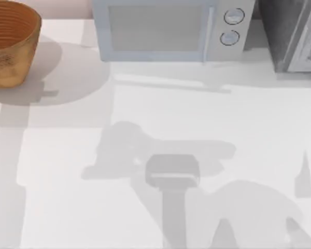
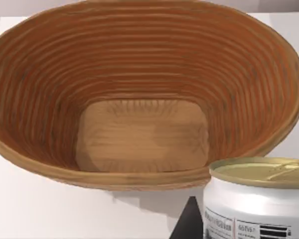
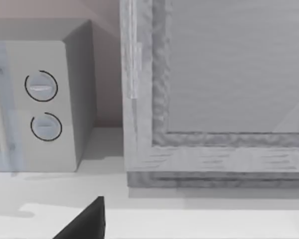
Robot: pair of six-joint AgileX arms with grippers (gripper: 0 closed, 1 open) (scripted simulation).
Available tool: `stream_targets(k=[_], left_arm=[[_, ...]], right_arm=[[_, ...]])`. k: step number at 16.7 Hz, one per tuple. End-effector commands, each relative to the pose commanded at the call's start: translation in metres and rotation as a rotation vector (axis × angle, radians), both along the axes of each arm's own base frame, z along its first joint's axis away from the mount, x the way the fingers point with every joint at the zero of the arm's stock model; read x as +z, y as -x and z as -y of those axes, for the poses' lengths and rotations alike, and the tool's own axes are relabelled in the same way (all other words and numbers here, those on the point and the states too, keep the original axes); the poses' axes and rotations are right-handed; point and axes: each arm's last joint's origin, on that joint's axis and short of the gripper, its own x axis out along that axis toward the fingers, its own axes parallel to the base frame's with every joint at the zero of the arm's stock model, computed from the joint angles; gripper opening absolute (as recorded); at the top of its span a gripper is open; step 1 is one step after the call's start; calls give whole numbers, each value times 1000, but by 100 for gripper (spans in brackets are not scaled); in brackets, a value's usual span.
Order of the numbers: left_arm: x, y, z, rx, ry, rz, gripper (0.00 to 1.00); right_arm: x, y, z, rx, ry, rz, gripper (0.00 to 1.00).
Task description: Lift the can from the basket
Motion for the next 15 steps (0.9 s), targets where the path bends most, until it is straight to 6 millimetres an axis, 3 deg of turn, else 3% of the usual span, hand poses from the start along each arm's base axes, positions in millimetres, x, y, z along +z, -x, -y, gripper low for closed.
stream_targets(k=[4, 7, 11, 15], left_arm=[[-12, 48, 9, 0, 1, 92, 0], [-27, 96, 15, -2, 4, 192, 0], [-77, 157, 22, -11, 12, 351, 0], [-129, 184, 26, -23, 27, 519, 0]], right_arm=[[0, 0, 0, 0, 0, 0, 100], [0, 0, 0, 0, 0, 0, 100], [0, 0, 0, 0, 0, 0, 100], [0, 0, 0, 0, 0, 0, 100]])
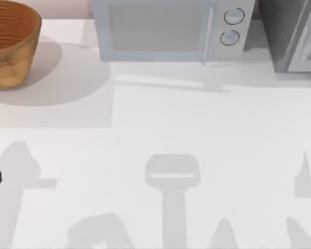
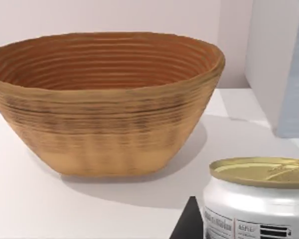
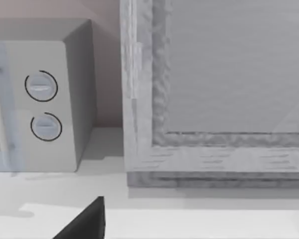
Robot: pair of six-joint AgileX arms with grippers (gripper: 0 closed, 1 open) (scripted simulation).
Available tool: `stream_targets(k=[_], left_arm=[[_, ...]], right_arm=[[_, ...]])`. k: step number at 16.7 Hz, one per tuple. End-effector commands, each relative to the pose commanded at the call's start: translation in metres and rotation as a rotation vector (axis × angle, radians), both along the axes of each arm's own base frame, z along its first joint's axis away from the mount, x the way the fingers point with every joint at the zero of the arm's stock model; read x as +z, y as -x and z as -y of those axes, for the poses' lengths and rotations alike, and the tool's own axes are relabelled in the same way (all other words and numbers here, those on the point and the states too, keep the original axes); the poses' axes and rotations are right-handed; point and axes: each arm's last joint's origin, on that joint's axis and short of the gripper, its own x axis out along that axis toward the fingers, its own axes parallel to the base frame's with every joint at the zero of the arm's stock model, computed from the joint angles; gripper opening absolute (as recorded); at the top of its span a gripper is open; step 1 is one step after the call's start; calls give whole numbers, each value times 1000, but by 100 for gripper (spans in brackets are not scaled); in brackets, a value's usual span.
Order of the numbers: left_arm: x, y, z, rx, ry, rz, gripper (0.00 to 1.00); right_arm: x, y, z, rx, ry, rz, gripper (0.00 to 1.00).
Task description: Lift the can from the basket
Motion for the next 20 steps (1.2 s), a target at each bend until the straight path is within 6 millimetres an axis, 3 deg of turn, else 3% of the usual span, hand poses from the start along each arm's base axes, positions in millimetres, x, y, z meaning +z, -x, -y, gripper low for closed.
stream_targets(k=[5, 12, 16, 20], left_arm=[[-32, 6, 1, 14, 15, 134, 0], [-35, 6, 0, 18, 14, 137, 0], [-24, 3, 5, -71, 18, 130, 0], [1, -7, 13, -262, 26, 126, 0]], right_arm=[[0, 0, 0, 0, 0, 0, 100], [0, 0, 0, 0, 0, 0, 100], [0, 0, 0, 0, 0, 0, 100], [0, 0, 0, 0, 0, 0, 100]])
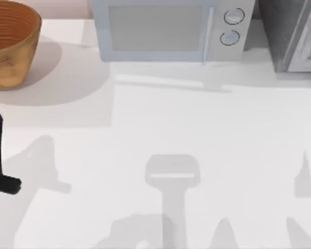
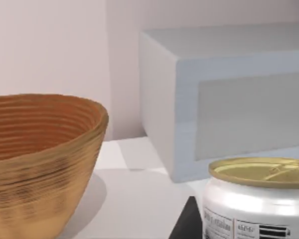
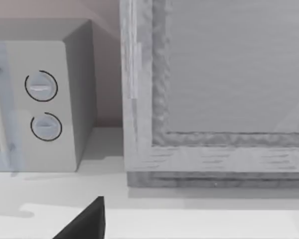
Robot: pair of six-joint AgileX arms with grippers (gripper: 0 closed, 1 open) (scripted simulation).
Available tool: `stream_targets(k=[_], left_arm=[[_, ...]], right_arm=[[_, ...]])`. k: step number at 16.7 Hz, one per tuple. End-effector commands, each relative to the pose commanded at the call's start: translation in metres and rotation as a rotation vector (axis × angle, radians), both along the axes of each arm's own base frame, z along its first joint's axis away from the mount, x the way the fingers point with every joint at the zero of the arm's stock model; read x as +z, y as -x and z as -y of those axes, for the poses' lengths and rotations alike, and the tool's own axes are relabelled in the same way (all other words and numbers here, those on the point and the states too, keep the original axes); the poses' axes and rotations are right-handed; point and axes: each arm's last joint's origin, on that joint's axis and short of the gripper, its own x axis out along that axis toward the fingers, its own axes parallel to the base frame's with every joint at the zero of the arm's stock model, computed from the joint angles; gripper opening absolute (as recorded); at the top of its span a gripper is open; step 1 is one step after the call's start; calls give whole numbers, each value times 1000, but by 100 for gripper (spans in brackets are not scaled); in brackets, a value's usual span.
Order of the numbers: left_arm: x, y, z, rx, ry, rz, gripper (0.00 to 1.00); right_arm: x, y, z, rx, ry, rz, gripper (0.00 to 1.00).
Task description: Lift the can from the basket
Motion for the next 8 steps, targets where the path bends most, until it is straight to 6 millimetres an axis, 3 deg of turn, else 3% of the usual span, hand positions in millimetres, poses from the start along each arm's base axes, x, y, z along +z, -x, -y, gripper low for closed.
stream_targets(k=[8], left_arm=[[41, -44, 22, -385, -4, -11, 0]], right_arm=[[0, 0, 0, 0, 0, 0, 100]])
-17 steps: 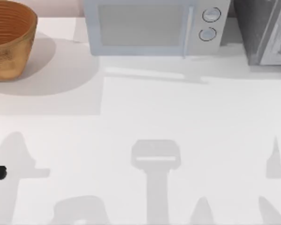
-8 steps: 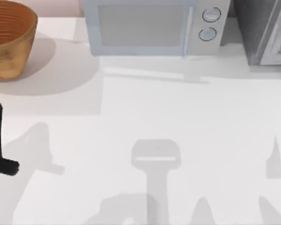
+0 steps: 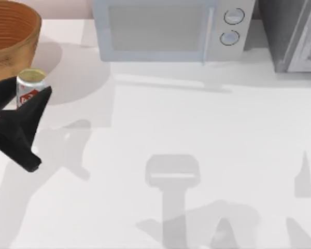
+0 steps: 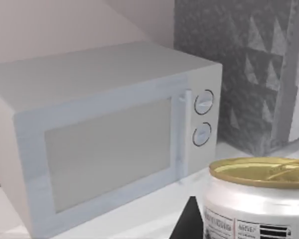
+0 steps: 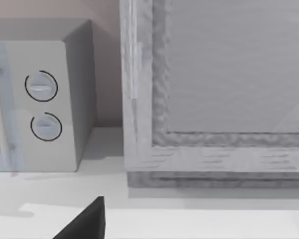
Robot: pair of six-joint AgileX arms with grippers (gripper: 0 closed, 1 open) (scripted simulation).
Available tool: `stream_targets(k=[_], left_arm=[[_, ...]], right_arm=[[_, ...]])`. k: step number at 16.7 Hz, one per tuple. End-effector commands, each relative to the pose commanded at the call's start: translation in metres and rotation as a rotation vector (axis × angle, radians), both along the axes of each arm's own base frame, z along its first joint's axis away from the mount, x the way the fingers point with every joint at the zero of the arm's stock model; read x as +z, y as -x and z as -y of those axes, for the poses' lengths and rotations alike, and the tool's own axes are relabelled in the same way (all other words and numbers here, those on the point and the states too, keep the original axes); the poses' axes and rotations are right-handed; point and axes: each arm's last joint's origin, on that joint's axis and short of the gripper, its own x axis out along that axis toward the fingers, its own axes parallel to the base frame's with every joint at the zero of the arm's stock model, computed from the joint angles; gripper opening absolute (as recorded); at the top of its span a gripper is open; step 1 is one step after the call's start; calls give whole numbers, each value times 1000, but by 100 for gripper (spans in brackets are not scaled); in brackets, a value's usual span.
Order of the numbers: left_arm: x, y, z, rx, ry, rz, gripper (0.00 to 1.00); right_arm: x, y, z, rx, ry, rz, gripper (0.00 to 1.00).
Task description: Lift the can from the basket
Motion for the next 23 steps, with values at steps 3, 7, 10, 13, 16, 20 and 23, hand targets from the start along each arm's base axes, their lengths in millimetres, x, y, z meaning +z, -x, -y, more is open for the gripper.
stream_targets(k=[3, 7, 10, 13, 16, 20, 23], left_arm=[[6, -22, 9, -131, 0, -14, 0], [6, -54, 21, -285, 8, -42, 0], [0, -80, 30, -386, 18, -64, 0], [-10, -105, 37, -475, 28, -84, 0], [-25, -130, 44, -557, 37, -95, 0], [-50, -162, 51, -658, 45, -98, 0], [-72, -183, 56, -730, 47, -88, 0]], right_arm=[[0, 0, 0, 0, 0, 0, 100], [0, 0, 0, 0, 0, 0, 100], [0, 0, 0, 0, 0, 0, 100], [0, 0, 0, 0, 0, 0, 100], [0, 0, 0, 0, 0, 0, 100], [0, 0, 0, 0, 0, 0, 100], [0, 0, 0, 0, 0, 0, 100]])
